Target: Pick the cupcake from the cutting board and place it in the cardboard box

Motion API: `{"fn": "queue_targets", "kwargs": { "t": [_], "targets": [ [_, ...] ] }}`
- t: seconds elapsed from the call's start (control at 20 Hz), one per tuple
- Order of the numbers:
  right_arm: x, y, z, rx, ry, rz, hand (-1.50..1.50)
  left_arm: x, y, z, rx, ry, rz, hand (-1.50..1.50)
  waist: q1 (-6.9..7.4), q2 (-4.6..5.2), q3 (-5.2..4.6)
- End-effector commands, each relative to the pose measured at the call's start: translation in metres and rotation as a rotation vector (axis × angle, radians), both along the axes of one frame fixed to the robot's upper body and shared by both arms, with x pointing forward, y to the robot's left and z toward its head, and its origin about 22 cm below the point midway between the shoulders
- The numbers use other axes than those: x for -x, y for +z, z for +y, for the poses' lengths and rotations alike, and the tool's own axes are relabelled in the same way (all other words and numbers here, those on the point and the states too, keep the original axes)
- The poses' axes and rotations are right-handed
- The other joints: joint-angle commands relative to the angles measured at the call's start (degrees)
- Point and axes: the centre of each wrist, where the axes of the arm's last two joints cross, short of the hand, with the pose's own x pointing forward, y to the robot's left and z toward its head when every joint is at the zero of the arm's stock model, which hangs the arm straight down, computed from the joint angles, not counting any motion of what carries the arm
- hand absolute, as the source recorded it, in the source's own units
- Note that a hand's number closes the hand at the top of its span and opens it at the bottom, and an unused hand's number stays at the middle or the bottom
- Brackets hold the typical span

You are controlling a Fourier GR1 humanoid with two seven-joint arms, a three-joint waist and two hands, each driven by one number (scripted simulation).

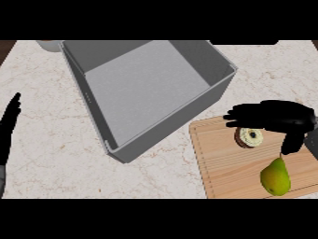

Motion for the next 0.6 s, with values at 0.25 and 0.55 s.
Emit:
{"fn": "queue_targets", "kwargs": {
  "t": [0.25,0.55],
  "targets": [
    [0.025,-0.018,0.007,0.103,-0.028,0.066,-1.5,0.021,-0.014,0.007,-0.017,-0.001,0.004,0.0,-0.07,-0.02,0.0],
    [0.011,-0.038,0.018,-0.077,-0.052,-0.107,1.5,0.005,-0.007,0.002,0.0,-0.002,0.008,0.0,0.18,0.15,0.05]
  ]
}}
